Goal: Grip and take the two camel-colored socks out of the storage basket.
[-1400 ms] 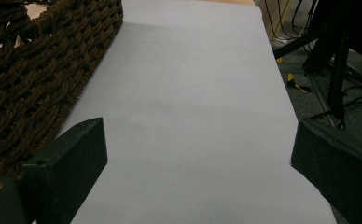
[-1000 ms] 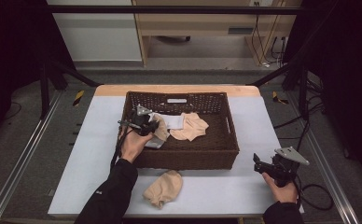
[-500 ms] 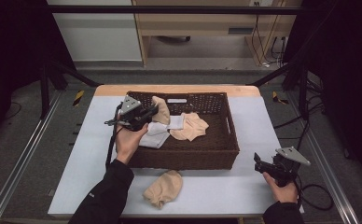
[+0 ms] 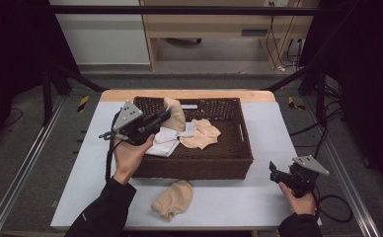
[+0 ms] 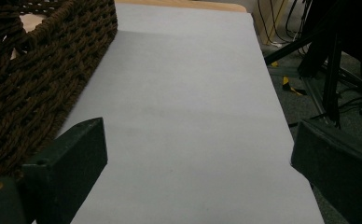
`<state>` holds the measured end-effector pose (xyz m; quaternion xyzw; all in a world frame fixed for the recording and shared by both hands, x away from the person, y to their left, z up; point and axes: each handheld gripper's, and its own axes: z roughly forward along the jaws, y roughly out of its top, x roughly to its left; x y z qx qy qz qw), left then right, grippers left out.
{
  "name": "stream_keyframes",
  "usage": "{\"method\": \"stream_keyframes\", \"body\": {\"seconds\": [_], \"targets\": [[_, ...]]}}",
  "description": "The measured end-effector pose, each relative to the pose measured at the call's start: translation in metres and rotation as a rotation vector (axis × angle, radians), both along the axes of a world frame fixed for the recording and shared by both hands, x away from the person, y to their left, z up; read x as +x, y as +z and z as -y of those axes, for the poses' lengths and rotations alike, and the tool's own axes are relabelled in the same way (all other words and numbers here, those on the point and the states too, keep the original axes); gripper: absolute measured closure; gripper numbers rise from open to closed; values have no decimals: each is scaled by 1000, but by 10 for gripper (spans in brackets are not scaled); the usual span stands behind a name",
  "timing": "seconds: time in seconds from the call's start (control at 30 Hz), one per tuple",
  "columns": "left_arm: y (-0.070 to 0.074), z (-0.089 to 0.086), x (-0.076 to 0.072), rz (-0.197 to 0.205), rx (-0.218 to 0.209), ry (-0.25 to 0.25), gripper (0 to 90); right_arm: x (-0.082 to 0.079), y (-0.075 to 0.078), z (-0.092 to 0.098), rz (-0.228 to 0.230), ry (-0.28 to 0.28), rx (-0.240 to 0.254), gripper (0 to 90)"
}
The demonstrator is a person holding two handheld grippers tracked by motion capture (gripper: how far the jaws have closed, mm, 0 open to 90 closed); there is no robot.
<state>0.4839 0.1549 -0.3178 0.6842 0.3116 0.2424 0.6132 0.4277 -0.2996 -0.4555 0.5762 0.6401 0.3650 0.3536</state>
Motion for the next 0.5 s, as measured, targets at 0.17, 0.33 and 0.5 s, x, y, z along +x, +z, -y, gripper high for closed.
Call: {"method": "stream_keyframes", "body": {"seconds": [0.17,0.33,0.5], "targets": [[2,0,-20,22,-3,-44,844,-1,1,0,4,-2,4,39],[4,-5,-40,41,0,-73,844,-2,1,0,1,-3,1,39],[3,-8,-54,48,5,-98,844,-2,1,0,0,-3,-1,40]]}}
